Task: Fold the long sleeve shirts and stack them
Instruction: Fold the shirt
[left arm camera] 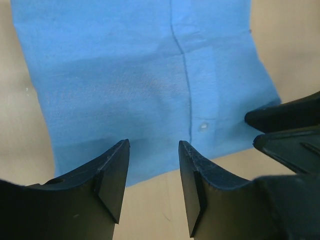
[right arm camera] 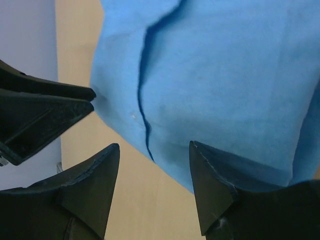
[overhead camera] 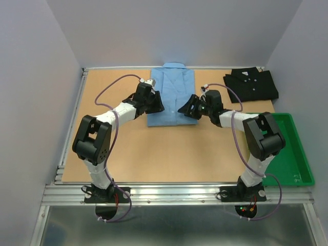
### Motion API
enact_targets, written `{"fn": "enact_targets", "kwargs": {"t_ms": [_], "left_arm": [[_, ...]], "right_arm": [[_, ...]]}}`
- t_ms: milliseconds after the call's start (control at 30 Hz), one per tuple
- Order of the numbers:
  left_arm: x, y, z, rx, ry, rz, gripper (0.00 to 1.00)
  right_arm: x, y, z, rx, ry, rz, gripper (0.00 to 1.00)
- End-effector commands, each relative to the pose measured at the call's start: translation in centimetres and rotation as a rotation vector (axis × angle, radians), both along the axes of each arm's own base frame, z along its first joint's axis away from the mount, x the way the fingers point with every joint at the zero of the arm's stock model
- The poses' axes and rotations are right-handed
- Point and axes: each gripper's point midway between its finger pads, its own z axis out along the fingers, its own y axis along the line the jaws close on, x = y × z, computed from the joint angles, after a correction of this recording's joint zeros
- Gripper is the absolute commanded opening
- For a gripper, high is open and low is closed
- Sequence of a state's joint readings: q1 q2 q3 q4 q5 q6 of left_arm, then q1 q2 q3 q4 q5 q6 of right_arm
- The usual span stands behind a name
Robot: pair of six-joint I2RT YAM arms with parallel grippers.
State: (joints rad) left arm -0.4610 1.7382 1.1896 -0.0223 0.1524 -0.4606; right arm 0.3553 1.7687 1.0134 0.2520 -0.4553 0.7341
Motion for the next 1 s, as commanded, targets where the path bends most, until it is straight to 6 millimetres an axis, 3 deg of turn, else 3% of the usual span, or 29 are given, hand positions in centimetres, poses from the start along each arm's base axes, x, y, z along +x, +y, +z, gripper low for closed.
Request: {"fn": "enact_targets", "kwargs": {"t_ms": [0,33,100,200,267,400,467,633,767,867,967], "left_arm": [[1.1,-0.8,-0.4,-0.027,-0.055,-0.015,0.54],[0.7,-0.7,-1.9,-0.016,-0.027,-0.015,0.54],[0.3,-0.7,-3.1,-0.013,-0.013,-0.015,0.54],[-0.6,-0.1,-5.6,0.012,0.03,-0.003,0.54],[-1.1,0.2,-6.6,0.026,0.051,0.001,0.54],[-1.2,0.5,-6.5,0.037,0.038,0.01,0.55],[-0.9,0.5,-5.9,0.037,0.022,0.008,0.55],[-0.6,0.6,-5.2,0.048,0.007,0.013,0.57],[-0.7,0.6,-5.7,0.049,0.022,0.017,0.57],[-0.7,0.5,-5.9,0.038,0.035,0.022,0.57],[-0.7,0.3,-6.0,0.03,0.043,0.026,0.57]], "right_arm": [[-0.2,0.7,-0.7,0.118,-0.052,-0.012,0.63],[-0.5,0.5,-1.6,0.116,-0.041,-0.025,0.62],[-1.9,-0.5,-4.9,0.085,0.029,-0.058,0.62],[-3.3,-1.6,-7.1,0.065,0.06,-0.095,0.61],[-3.6,-1.7,-6.9,0.069,0.053,-0.096,0.6],[-3.2,-1.7,-3.1,0.086,-0.043,-0.09,0.6],[-2.1,-1.1,0.1,0.1,-0.113,-0.065,0.6],[0.4,2.1,7.2,0.197,-0.239,0.035,0.6],[1.6,4.6,8.9,0.247,-0.263,0.072,0.61],[3.1,6.4,8.8,0.324,-0.24,0.07,0.61],[4.2,7.4,5.8,0.333,-0.191,0.061,0.61]]}}
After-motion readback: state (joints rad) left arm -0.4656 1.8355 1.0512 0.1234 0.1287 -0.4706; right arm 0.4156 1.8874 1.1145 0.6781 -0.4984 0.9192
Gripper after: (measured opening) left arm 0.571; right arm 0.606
